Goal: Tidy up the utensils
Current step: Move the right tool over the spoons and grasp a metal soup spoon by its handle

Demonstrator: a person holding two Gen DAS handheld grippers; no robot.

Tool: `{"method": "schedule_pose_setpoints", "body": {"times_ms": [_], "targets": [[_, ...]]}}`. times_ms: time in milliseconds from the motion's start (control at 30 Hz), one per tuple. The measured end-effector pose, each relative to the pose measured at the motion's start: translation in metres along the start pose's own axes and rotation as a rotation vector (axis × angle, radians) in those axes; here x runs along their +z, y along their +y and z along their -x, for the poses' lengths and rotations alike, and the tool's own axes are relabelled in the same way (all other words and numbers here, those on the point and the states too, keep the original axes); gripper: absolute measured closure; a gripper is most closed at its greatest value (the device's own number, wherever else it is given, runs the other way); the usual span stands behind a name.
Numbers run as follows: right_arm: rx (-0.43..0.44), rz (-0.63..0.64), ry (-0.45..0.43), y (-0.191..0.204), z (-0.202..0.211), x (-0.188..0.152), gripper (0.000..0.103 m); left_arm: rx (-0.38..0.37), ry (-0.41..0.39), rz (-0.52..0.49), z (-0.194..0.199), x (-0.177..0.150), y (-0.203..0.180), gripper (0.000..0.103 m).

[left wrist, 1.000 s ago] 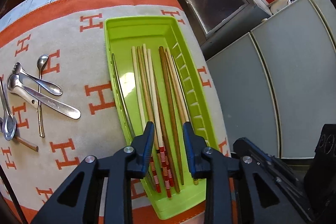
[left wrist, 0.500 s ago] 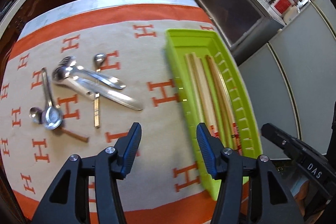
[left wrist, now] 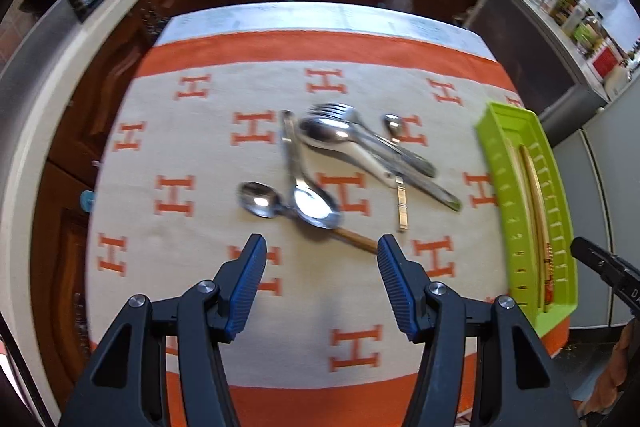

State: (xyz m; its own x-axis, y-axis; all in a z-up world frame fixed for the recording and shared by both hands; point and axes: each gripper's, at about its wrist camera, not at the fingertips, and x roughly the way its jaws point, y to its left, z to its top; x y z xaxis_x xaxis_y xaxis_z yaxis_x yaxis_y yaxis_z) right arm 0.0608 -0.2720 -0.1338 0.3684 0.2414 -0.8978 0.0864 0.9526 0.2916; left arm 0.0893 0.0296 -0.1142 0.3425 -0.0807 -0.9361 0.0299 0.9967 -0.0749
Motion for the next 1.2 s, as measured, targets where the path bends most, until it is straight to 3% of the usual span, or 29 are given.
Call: {"method": "schedule_pose_setpoints", "body": {"times_ms": [200,333,433,600,700,1000,1200], "targets": [[0.005,0.098,0.030,0.053,-0.013,0.023,0.096,0.026,-0.007,0.038,0.013,0.013,0.049,0.047],[0.023,0.144,0.071,0.085,-0.031,0.045,0.096,-0.002,-0.002,0.080,0.015,0.020,0.076,0.031],[0.042,0.183,0.120,0.112,-0.050,0.061,0.096,-0.010,-0.006,0.092,0.011,0.024,0.090,0.030],[0.091,0.215,0.234,0.153,-0.100,0.079,0.095,-0.032,0.015,0.120,-0.009,0.022,0.102,0.029],[0.118,0.216,0.298,0.169,-0.135,0.084,0.089,-0.062,0.042,0.134,-0.027,0.015,0.105,0.029],[0.175,0.133,0.439,0.169,-0.219,0.078,0.082,-0.131,0.126,0.179,-0.070,-0.008,0.107,0.029],[0.203,0.093,0.491,0.163,-0.244,0.076,0.082,-0.157,0.143,0.194,-0.078,-0.015,0.107,0.029]]}}
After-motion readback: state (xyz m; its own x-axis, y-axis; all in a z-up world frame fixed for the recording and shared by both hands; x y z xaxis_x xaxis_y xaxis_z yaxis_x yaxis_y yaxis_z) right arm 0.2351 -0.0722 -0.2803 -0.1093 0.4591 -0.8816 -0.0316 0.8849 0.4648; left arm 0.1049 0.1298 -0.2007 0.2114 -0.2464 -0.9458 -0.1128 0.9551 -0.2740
